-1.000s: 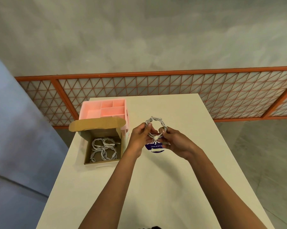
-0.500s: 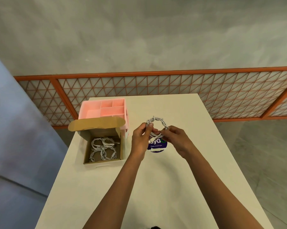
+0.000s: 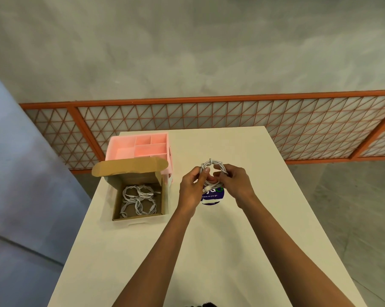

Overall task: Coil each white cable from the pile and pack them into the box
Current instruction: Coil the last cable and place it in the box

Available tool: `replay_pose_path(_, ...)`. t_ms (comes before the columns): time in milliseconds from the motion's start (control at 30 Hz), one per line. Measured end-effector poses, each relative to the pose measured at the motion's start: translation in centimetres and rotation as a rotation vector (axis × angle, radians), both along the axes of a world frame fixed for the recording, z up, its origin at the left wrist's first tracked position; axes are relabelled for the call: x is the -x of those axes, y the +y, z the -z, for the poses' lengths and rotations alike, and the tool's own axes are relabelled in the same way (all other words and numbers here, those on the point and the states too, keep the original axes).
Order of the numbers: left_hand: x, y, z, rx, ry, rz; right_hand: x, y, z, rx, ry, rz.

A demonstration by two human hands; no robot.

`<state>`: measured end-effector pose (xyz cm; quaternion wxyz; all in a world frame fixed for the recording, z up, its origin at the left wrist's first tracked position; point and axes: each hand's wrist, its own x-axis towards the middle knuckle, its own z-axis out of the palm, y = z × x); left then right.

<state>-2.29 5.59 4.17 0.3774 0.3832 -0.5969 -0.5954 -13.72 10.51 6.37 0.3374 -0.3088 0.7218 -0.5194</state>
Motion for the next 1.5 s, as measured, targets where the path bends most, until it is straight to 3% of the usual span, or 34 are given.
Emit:
replay_pose_path(133,-0.3,-0.5,0.5,-0.013,-0.035,-0.018,-0.2,0.3,-0.4,0.014,0.006,-0.050)
replay_pose_path(300,-0.8,-0.9,0.6,-0.069,-0.088,0.005,0.5,0.8,-0.3,0.011,-0.230,-0.122)
replay_pose_path(533,-1.1,-0.9,0.7,-0.117,-0.105,0.011,1.3,1.6,-0.3,0.013,-0.321,-0.161)
replay_pose_path(800,-1.3,-0.5,0.4,-0.130,-0.007,0.040,1.9,1.7,-0.1,-0.038,-0.290,-0.233)
replay_pose_path(1067,-1.8,-0.7,0.5,-0.112,-0.022,0.032,1.8,1.6,0.0,-0.025,-0.308,-0.287)
replay_pose_path(1267,-1.3,-0.2,0.4,0.178,-0.145,-0.045,1.2,1.1,0.3,0.022,-0.127,-0.227)
replay_pose_path(1333,-1.3,-0.5,0.7,0.127,-0.140,-0.055,0.9,1.2,0.4,0.059,-0.182,-0.237)
replay_pose_path(1500,-2.2,-1.1,0.4,-0.185,0.018,0.053,0.9,1.6,0.4,0.081,-0.574,-0.340)
